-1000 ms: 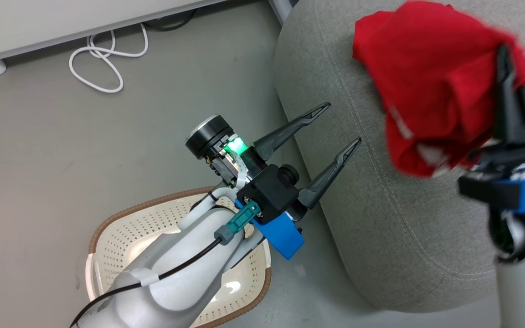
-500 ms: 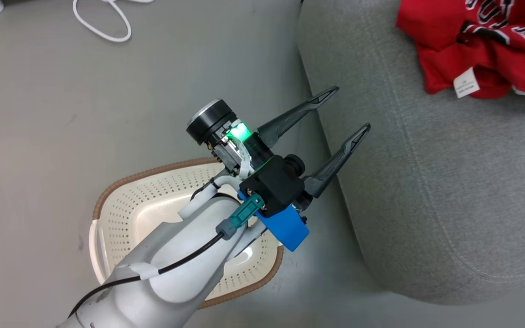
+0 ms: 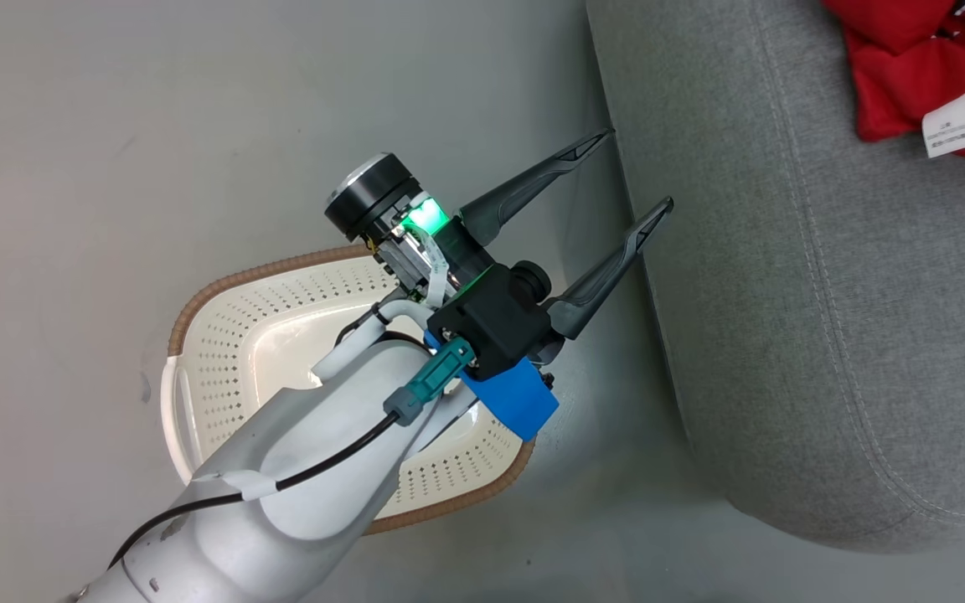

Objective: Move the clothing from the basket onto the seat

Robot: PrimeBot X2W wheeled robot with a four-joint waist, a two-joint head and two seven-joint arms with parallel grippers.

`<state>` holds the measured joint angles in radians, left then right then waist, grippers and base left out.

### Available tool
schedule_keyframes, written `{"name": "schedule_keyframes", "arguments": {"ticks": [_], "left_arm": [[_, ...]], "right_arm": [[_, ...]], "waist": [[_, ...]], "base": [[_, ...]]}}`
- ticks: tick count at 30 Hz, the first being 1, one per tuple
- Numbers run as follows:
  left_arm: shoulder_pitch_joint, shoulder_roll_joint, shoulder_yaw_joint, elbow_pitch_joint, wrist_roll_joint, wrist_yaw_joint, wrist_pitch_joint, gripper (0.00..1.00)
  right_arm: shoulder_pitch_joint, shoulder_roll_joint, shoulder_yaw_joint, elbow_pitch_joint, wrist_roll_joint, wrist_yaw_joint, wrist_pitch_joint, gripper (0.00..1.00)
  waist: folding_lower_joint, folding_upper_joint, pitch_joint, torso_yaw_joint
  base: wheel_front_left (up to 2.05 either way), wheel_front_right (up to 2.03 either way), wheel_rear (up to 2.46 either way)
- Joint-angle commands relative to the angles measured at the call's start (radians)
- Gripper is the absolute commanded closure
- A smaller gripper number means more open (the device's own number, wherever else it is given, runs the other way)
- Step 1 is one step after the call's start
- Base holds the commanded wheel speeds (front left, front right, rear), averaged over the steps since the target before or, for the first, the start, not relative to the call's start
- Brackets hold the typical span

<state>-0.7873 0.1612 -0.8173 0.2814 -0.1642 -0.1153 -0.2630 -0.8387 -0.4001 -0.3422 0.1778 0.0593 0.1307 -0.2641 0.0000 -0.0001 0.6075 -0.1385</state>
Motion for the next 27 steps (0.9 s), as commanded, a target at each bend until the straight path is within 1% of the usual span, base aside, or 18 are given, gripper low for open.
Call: {"name": "schedule_keyframes", "arguments": {"ticks": [1, 8, 15, 16, 17, 18, 23, 27], "left_arm": [[-0.017, 0.009, 0.008, -0.003, 0.003, 0.002, -0.003, 0.0], [-0.017, 0.007, 0.008, -0.003, 0.0, 0.002, -0.003, 0.0], [-0.013, -0.002, 0.017, -0.003, -0.006, 0.004, -0.003, 0.0], [-0.009, -0.002, 0.018, -0.001, -0.007, 0.004, -0.003, 0.0], [-0.004, -0.001, 0.02, 0.0, -0.008, 0.005, -0.003, 0.0], [0.001, 0.0, 0.021, 0.002, -0.009, 0.006, -0.003, 0.0], [0.019, -0.002, 0.028, 0.004, -0.011, 0.009, -0.003, 0.0], [0.045, -0.01, 0.044, 0.002, -0.021, 0.014, -0.003, 0.0]], "right_arm": [[0.021, 0.014, -0.006, 0.028, -0.006, 0.0, 0.0, 1.0], [0.081, 0.074, -0.01, 0.17, -0.008, 0.0, 0.0, 1.0], [0.127, 0.11, -0.02, 0.285, -0.017, 0.0, 0.0, 1.0], [0.13, 0.116, -0.023, 0.293, -0.011, 0.0, 0.0, 0.95], [0.134, 0.119, -0.022, 0.297, -0.01, 0.0, 0.0, 0.57], [0.135, 0.121, -0.02, 0.297, -0.011, 0.0, 0.0, 0.0], [0.165, 0.123, -0.013, 0.301, 0.001, 0.0, 0.0, 0.0], [0.224, 0.138, -0.001, 0.271, -0.002, 0.0, -0.001, 0.0]], "waist": [[0.0, 0.0001, 0.008, 0.005], [0.0, 0.0001, 0.017, 0.016], [0.0, 0.0001, 0.0, 0.032], [0.0, 0.0001, -0.004, 0.032], [0.0, 0.0001, -0.01, 0.031], [0.0, 0.0001, -0.017, 0.028], [0.0, 0.0001, -0.05, 0.019], [0.0, 0.0001, -0.098, 0.01]], "base": [[0.0, 0.0, 0.0], [0.0, 0.0, 0.0], [0.0, 0.0, 0.0], [0.0, 0.0, 0.0], [0.0, 0.0, 0.0], [0.0, 0.0, 0.0], [0.0, 0.0, 0.0], [0.0, 0.0, 0.0]]}}
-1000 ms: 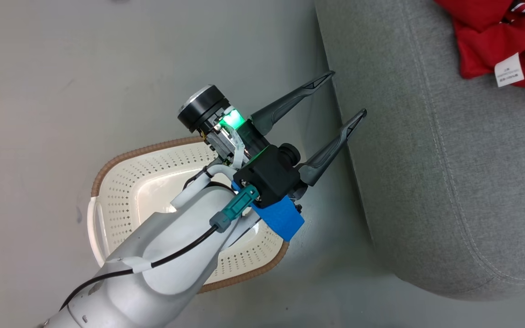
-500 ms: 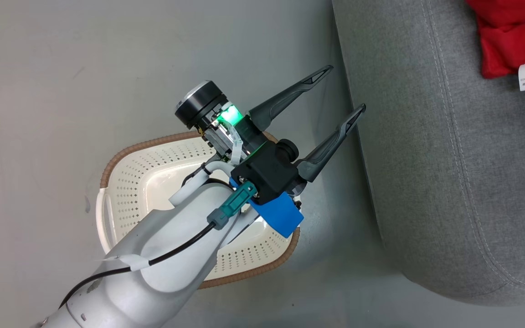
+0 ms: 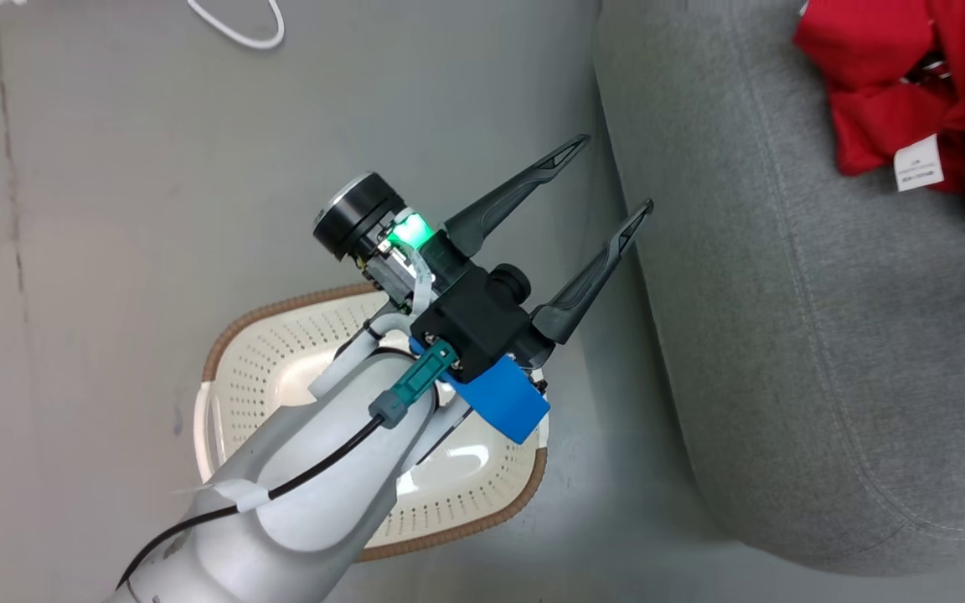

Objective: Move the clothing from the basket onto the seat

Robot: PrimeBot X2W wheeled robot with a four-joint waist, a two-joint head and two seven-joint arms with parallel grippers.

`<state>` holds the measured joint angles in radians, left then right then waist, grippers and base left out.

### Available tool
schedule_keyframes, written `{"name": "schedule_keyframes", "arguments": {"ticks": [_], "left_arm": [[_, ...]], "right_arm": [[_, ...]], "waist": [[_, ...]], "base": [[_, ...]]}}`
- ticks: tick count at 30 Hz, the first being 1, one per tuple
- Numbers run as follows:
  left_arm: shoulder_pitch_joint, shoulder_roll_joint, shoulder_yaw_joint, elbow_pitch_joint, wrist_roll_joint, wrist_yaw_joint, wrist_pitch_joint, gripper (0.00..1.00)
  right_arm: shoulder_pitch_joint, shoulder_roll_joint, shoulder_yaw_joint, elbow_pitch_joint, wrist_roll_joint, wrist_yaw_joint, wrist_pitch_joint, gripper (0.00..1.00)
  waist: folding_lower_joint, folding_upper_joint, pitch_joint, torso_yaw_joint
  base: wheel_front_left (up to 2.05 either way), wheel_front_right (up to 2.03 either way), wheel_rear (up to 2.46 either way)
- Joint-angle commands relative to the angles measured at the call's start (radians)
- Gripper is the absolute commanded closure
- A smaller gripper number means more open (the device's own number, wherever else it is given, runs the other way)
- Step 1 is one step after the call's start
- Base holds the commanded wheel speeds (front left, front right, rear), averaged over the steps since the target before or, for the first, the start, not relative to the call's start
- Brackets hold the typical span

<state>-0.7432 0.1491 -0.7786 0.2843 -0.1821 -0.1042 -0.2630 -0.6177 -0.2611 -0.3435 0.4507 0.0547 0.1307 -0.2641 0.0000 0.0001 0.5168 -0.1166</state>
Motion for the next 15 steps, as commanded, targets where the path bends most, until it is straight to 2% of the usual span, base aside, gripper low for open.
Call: {"name": "schedule_keyframes", "arguments": {"ticks": [1, 9, 15], "left_arm": [[0.009, 0.0, 0.01, -0.002, -0.005, 0.005, -0.003, 0.0], [0.102, -0.002, 0.067, -0.005, -0.026, 0.025, -0.003, 0.0], [0.196, 0.006, 0.146, -0.011, -0.044, 0.047, -0.003, 0.0]], "right_arm": [[0.025, 0.003, 0.001, -0.011, 0.002, 0.0, 0.0, 0.0], [0.211, 0.041, 0.031, -0.117, 0.001, 0.0, 0.0, 0.0], [0.303, 0.076, 0.083, -0.229, 0.005, 0.0, 0.0, 0.0]], "waist": [[0.0, -0.0001, -0.021, -0.013], [0.0, -0.0001, -0.134, -0.005], [0.0, -0.0001, -0.214, 0.032]], "base": [[0.0, 0.0, 0.0], [0.0, 0.0, 0.0], [0.0, 0.0, 0.0]]}}
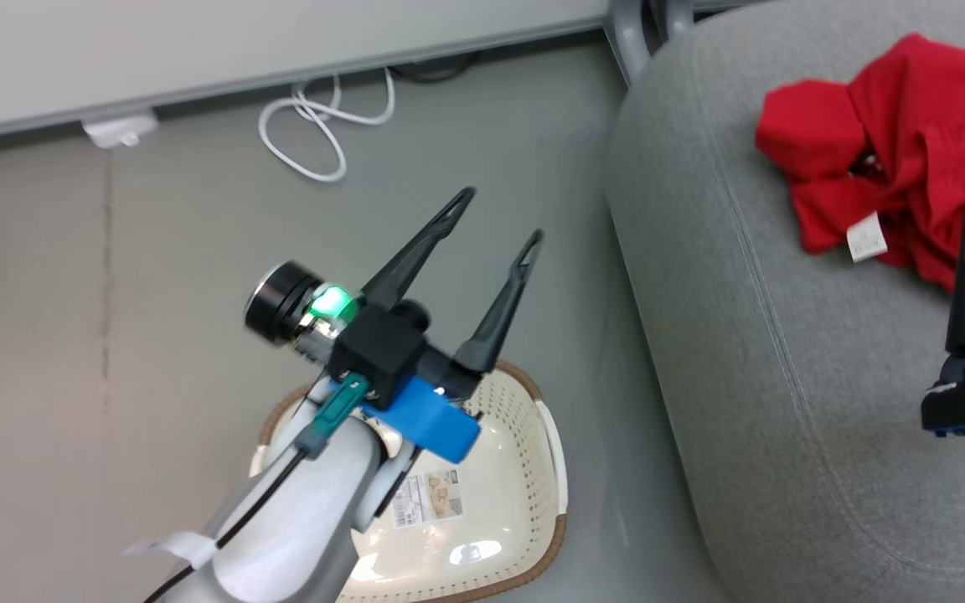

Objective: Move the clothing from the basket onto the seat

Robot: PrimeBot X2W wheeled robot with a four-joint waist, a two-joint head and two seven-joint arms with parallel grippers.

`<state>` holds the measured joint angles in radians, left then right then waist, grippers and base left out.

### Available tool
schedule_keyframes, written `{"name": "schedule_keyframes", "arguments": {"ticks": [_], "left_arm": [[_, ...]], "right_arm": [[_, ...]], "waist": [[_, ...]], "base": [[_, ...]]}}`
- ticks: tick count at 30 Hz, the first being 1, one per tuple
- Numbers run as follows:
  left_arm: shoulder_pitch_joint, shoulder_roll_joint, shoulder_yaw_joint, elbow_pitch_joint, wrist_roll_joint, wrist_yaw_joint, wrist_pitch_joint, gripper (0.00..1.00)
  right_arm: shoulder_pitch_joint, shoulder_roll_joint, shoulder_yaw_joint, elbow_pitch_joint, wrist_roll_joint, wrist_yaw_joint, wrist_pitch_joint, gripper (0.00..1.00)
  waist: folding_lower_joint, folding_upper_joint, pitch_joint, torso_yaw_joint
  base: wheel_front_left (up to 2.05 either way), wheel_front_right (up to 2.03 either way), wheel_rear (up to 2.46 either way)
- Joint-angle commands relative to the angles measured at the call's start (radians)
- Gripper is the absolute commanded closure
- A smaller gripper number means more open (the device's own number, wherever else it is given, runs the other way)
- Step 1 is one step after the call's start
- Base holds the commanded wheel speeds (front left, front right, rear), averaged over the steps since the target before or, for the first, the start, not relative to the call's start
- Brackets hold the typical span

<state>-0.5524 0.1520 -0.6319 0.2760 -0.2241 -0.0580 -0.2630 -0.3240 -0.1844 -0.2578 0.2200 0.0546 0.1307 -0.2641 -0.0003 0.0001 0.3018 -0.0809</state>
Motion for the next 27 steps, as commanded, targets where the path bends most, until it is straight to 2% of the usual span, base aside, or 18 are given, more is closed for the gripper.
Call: {"name": "schedule_keyframes", "arguments": {"ticks": [1, 6, 14, 20, 27], "left_arm": [[0.02, 0.005, 0.015, -0.003, -0.004, 0.006, -0.003, 0.0], [0.106, 0.009, 0.11, -0.008, -0.01, 0.028, -0.003, 0.0], [0.219, 0.015, 0.249, -0.031, 0.006, 0.047, -0.003, 0.0], [0.309, 0.007, 0.342, -0.049, 0.019, 0.049, -0.003, 0.0], [0.386, -0.007, 0.433, -0.072, 0.044, 0.042, -0.003, 0.0]], "right_arm": [[0.017, 0.006, 0.009, -0.015, 0.007, 0.0, 0.0, 0.0], [0.053, 0.013, 0.071, -0.088, 0.012, 0.0, 0.0, 0.0], [0.075, 0.039, 0.145, -0.125, 0.019, 0.0, 0.0, 0.0], [0.121, 0.073, 0.182, -0.145, 0.016, 0.0, 0.0, 0.0], [0.204, 0.1, 0.186, -0.187, 0.008, 0.0, 0.0, 0.0]], "waist": [[0.0003, -0.0001, -0.011, 0.006], [0.0003, -0.0001, -0.07, 0.078], [0.0003, -0.0001, -0.137, 0.163], [0.0003, -0.0001, -0.185, 0.192], [0.0003, -0.0001, -0.233, 0.196]], "base": [[0.0, 0.0, 0.0], [0.0, 0.0, 0.0], [0.0, 0.0, 0.0], [0.0, 0.0, 0.0], [0.0, 0.0, 0.0]]}}
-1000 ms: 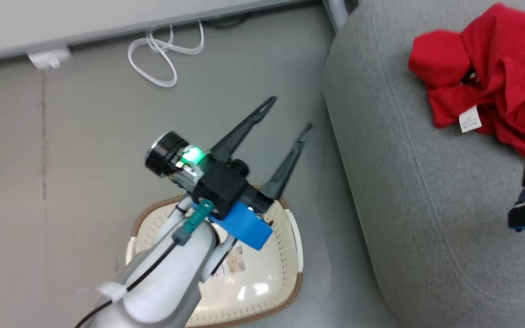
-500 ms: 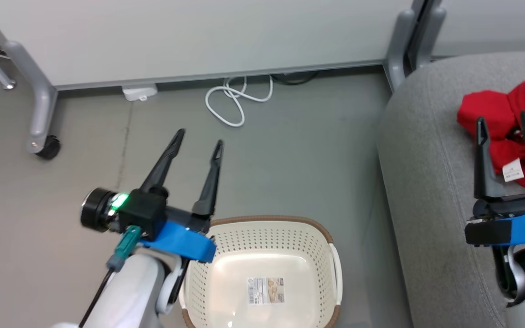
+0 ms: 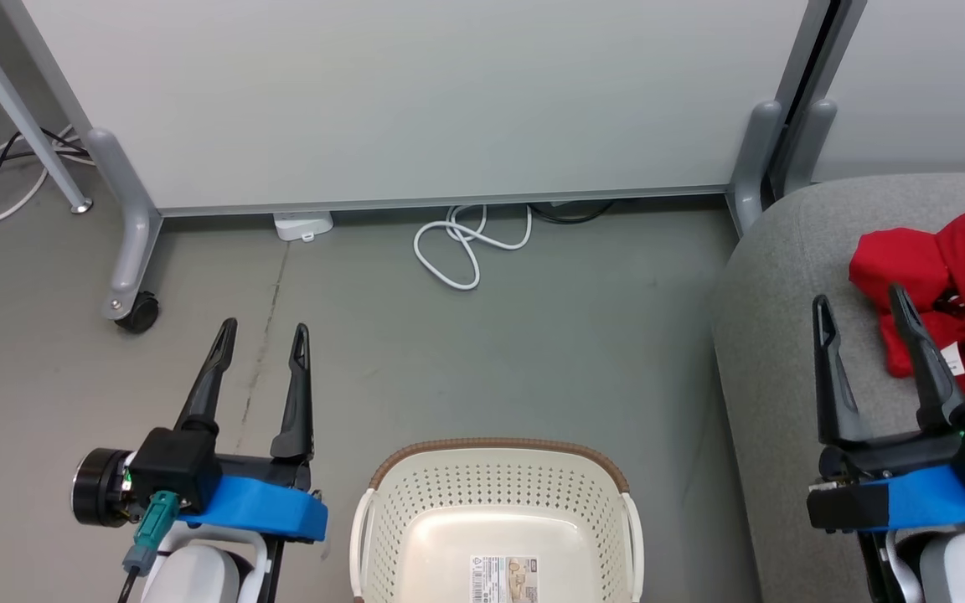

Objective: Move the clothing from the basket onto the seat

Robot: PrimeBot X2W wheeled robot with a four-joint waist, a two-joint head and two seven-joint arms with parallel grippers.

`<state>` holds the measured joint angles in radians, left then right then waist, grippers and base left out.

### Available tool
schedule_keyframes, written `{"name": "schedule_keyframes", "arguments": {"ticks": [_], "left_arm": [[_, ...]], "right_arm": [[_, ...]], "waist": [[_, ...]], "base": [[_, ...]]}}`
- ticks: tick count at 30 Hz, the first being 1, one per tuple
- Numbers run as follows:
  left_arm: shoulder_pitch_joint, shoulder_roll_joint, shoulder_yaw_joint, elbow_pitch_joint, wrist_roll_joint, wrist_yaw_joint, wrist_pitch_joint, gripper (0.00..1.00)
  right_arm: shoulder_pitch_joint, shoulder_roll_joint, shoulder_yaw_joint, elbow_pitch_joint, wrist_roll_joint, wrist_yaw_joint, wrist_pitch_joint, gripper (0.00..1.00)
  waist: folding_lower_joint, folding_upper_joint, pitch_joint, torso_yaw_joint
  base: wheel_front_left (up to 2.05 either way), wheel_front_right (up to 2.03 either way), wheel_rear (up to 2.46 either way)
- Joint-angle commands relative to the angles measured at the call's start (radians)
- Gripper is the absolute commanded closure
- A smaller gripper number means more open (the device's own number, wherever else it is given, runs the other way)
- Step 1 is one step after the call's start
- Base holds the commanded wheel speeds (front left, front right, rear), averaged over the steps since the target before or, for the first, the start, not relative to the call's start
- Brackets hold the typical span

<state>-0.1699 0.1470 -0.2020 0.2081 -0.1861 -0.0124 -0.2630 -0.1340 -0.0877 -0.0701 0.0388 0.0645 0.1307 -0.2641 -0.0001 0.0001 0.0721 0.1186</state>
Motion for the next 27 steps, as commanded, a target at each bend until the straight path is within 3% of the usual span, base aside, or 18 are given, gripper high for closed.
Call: {"name": "schedule_keyframes", "arguments": {"ticks": [1, 14, 27], "left_arm": [[0.012, -0.006, 0.013, -0.007, 0.008, -0.003, -0.003, 0.0], [0.096, -0.038, 0.089, -0.01, 0.049, -0.022, -0.003, 0.0], [0.13, -0.054, 0.118, -0.001, 0.059, -0.058, -0.003, 0.0]], "right_arm": [[0.028, 0.007, -0.005, -0.011, -0.005, 0.0, 0.0, 0.0], [0.138, 0.036, -0.023, -0.046, -0.013, 0.0, 0.0, 0.0], [0.189, 0.038, -0.005, -0.023, 0.056, 0.0, 0.0, 0.0]], "waist": [[0.0001, -0.0001, -0.008, -0.005], [0.0001, -0.0001, -0.046, -0.034], [0.0001, -0.0001, -0.077, -0.038]], "base": [[0.0, 0.0, 0.0], [0.0, 0.0, 0.0], [0.0, 0.0, 0.0]]}}
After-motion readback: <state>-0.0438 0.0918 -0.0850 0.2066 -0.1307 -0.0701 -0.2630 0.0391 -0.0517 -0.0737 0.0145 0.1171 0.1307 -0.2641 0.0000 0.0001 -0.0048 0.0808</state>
